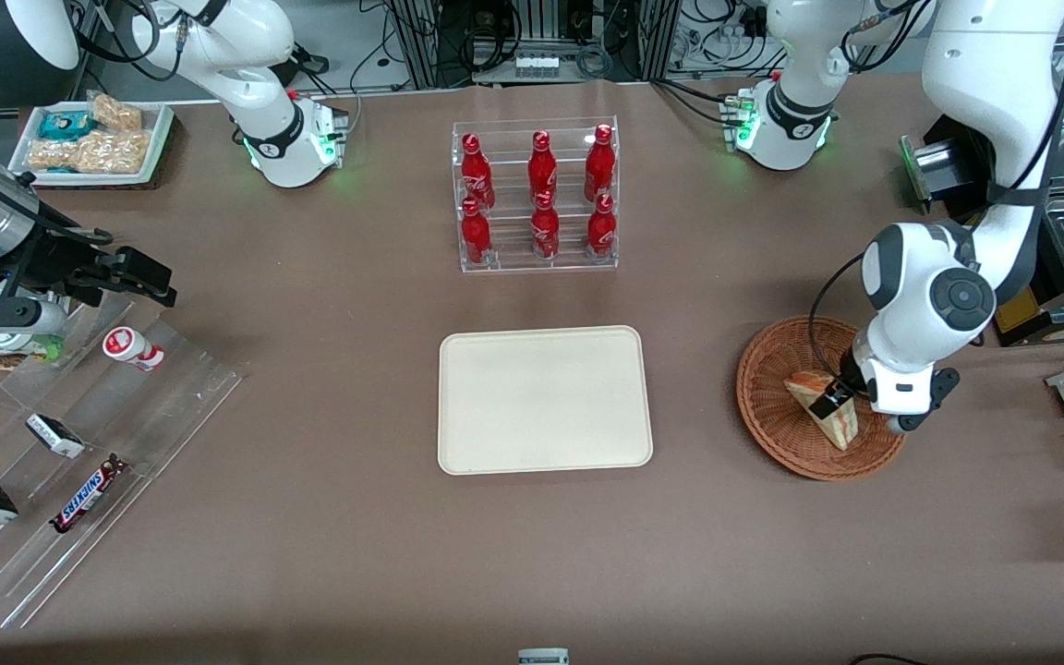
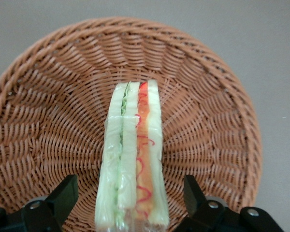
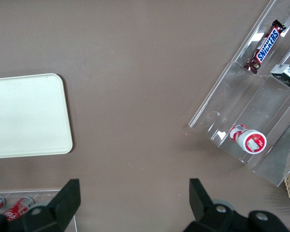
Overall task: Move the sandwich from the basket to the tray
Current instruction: 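Close the left gripper on the sandwich and lift it, then carry the sandwich with the left gripper over the cream tray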
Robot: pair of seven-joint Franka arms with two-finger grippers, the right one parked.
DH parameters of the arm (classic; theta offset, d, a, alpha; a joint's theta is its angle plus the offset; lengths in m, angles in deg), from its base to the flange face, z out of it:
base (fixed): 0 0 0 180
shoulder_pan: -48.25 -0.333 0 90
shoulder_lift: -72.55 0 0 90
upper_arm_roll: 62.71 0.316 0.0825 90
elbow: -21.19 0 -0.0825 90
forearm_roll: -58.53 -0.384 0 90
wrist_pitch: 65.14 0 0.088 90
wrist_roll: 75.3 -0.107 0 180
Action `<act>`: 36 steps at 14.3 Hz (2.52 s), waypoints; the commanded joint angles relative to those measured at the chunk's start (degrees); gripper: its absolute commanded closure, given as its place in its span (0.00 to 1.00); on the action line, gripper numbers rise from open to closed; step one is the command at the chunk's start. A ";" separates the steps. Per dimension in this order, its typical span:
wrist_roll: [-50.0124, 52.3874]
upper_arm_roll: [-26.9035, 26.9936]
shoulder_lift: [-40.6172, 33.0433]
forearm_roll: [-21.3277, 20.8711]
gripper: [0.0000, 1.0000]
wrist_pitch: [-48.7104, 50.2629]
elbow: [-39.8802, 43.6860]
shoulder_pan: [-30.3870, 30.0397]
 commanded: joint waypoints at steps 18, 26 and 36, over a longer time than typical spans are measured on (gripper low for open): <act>3.70 0.10 16.43 -0.86 0.93 12.99 33.69 29.71; 6.25 0.37 23.48 -5.88 0.94 9.30 38.64 38.87; 10.91 0.37 19.19 -6.04 0.00 14.02 39.16 39.31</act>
